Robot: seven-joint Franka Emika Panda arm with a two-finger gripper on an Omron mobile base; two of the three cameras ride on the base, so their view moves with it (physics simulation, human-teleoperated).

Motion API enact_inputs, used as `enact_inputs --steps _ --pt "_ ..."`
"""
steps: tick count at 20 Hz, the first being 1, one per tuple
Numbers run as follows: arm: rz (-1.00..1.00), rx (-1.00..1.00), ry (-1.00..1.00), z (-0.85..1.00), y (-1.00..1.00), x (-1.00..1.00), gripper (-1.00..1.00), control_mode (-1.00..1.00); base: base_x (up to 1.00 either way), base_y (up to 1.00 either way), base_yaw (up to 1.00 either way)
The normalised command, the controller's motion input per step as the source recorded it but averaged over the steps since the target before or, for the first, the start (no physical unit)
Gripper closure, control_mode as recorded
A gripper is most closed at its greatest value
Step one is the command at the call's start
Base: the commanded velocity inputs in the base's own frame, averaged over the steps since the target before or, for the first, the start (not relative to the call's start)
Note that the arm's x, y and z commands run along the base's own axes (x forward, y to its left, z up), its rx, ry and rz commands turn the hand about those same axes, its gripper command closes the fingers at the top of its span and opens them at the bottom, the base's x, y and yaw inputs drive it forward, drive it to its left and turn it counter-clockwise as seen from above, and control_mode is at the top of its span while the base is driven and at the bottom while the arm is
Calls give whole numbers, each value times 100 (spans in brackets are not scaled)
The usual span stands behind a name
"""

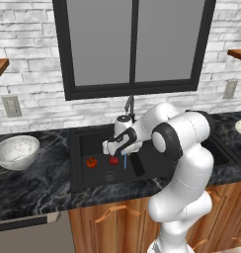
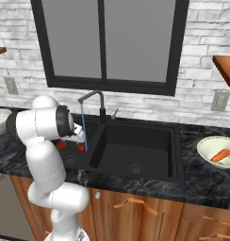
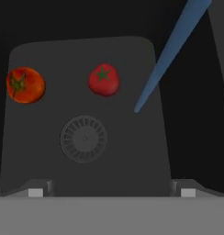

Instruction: Pick the tomatos from the sink and place them in one bowl. Place the carrot in the other bowl. Then turn off the sink faucet.

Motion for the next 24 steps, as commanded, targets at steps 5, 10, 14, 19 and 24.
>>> enact_inputs --steps 5,10,14,19,24 --pt "-2 0 1 -19 0 10 -100 -100 0 0 0" --pt "-2 0 0 -16 0 7 -100 -100 0 0 0" --pt "-2 0 0 -18 0 14 -100 -100 0 0 0" --pt "-2 0 0 -21 1 22 -100 -100 0 0 0" --pt "-2 0 0 -20 0 24 -100 -100 0 0 0"
